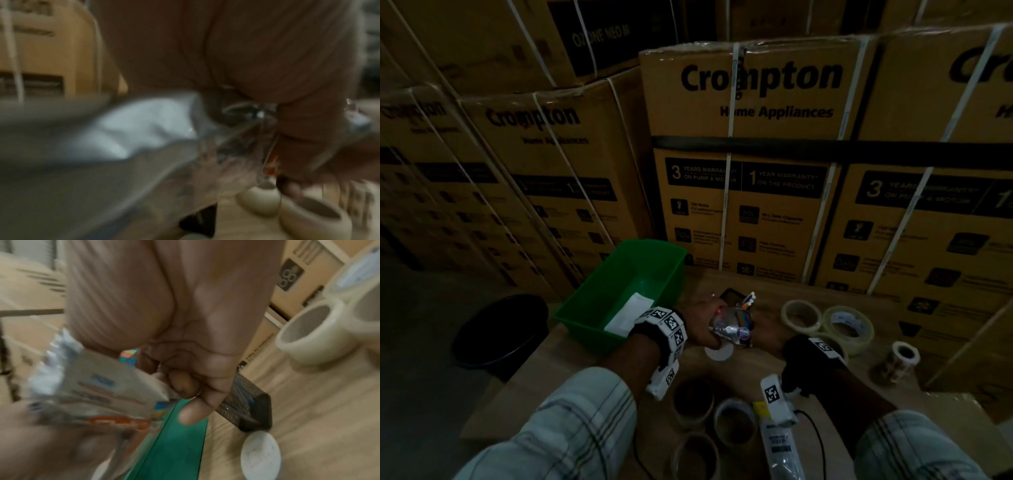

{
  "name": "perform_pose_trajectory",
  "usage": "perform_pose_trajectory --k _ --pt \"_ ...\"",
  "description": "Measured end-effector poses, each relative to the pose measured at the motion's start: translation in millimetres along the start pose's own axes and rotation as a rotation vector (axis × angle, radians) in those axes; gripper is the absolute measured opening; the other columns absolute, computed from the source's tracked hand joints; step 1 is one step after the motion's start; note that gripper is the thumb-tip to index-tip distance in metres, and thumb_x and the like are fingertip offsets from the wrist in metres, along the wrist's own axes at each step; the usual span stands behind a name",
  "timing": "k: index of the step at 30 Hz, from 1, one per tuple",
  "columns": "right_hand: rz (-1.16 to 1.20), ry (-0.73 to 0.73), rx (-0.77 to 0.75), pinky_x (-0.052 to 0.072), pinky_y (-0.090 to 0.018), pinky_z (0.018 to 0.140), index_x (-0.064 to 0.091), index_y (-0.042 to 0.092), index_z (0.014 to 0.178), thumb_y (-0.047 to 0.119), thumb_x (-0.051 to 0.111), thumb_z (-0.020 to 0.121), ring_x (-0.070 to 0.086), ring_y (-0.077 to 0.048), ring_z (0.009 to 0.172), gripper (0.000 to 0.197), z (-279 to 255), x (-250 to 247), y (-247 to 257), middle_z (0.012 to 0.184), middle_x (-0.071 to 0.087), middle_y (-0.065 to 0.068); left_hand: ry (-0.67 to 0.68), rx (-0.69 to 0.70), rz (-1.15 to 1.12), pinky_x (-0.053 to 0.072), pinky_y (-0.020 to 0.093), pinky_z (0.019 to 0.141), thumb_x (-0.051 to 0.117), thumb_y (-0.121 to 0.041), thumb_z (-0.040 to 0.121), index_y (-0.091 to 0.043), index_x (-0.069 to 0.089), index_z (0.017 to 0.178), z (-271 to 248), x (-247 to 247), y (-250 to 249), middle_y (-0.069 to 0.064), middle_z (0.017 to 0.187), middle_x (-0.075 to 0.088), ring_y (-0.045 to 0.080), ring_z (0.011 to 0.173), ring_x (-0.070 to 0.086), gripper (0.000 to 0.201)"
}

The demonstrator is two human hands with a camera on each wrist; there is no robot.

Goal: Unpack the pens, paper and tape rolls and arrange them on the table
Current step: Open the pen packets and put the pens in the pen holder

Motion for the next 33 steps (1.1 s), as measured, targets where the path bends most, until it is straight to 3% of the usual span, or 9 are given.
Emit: perform_pose_trajectory --k 3,10,15,18,22,24,27,30,33 --pt "-0.119 -0.019 -0.096 0.045 -0.037 0.100 0.052 -0.005 0.125 0.009 0.052 0.091 0.055 -0.034 0.117 0.036 8.2 0.9 -1.3 0.126 0.057 -0.024 -0.054 0.004 0.087 0.047 0.033 0.095 0.075 -0.021 0.076 -0.010 0.029 0.144 0.2 0.5 -2.6 0.015 0.132 0.051 0.032 0.118 0.055 0.083" --pt "-0.132 -0.124 -0.248 0.043 -0.027 0.081 0.062 -0.005 0.110 0.000 0.057 0.088 0.059 -0.019 0.099 0.023 7.7 3.8 -0.5 0.111 0.065 -0.022 -0.077 -0.016 0.121 0.044 0.032 0.092 0.072 -0.022 0.080 -0.015 0.028 0.143 -2.0 -5.7 -4.3 0.013 0.132 0.053 0.031 0.119 0.054 0.076" --pt "-0.026 -0.063 -0.278 0.045 -0.033 0.094 0.054 -0.007 0.118 -0.011 0.050 0.089 0.053 -0.018 0.099 0.029 9.4 9.5 6.4 0.111 0.060 -0.019 -0.087 -0.059 0.078 0.045 0.032 0.092 0.072 -0.021 0.080 -0.011 0.034 0.138 -8.0 -11.5 -0.1 0.015 0.128 0.055 0.033 0.116 0.056 0.070" --pt "0.032 -0.104 -0.314 0.043 -0.008 0.080 0.051 -0.011 0.120 -0.014 0.051 0.087 0.051 -0.016 0.100 0.033 12.0 8.7 8.1 0.108 0.054 -0.009 -0.099 -0.067 0.050 0.046 0.033 0.091 0.071 -0.020 0.079 -0.010 0.037 0.134 -8.7 -11.3 1.7 0.016 0.126 0.056 0.033 0.114 0.057 0.064" --pt "-0.017 -0.117 -0.305 0.040 0.001 0.070 0.057 -0.009 0.109 -0.013 0.049 0.089 0.057 -0.016 0.092 0.022 12.4 10.1 8.9 0.103 0.060 -0.012 -0.110 -0.083 0.026 0.045 0.033 0.092 0.068 -0.018 0.083 -0.009 0.037 0.136 -7.3 -8.7 2.4 0.016 0.128 0.056 0.033 0.117 0.056 0.062" --pt "-0.085 -0.119 -0.288 0.039 -0.005 0.069 0.062 0.010 0.087 -0.010 0.048 0.089 0.053 -0.010 0.078 0.024 15.3 6.7 9.2 0.089 0.060 -0.004 -0.130 -0.090 -0.006 0.045 0.034 0.097 0.066 -0.016 0.085 -0.008 0.038 0.138 -8.6 -7.6 3.2 0.017 0.131 0.056 0.033 0.120 0.055 0.060" --pt "-0.096 -0.156 -0.269 0.047 -0.025 0.075 0.068 0.008 0.094 0.003 0.054 0.091 0.060 -0.021 0.086 0.015 19.6 -12.1 8.0 0.095 0.066 -0.010 -0.173 -0.128 -0.027 0.041 0.031 0.099 0.062 -0.014 0.088 -0.005 0.042 0.134 -14.1 -2.2 8.6 0.017 0.133 0.054 0.032 0.123 0.052 0.051" --pt "-0.103 -0.307 -0.207 0.051 -0.040 0.075 0.062 0.028 0.077 0.013 0.058 0.089 0.063 -0.028 0.080 0.020 25.4 -46.5 2.9 0.086 0.068 -0.013 -0.196 -0.176 -0.066 0.038 0.032 0.105 0.061 -0.016 0.088 -0.008 0.042 0.136 -15.8 9.2 17.8 0.016 0.134 0.053 0.031 0.125 0.050 0.052" --pt "-0.051 -0.479 -0.236 0.044 -0.027 0.063 0.063 0.018 0.081 0.011 0.055 0.090 0.057 -0.011 0.065 0.014 25.8 -74.6 7.9 0.072 0.063 0.005 -0.197 -0.184 -0.068 0.040 0.036 0.107 0.062 -0.022 0.085 -0.013 0.053 0.126 -10.8 22.1 27.6 0.012 0.127 0.058 0.030 0.120 0.054 0.043"
Point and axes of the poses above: each hand's wrist, its own z-axis towards the middle knuckle, its own x-axis out of the palm, y = z × x, the point moved 4 cm from there along z, towards the middle knuckle
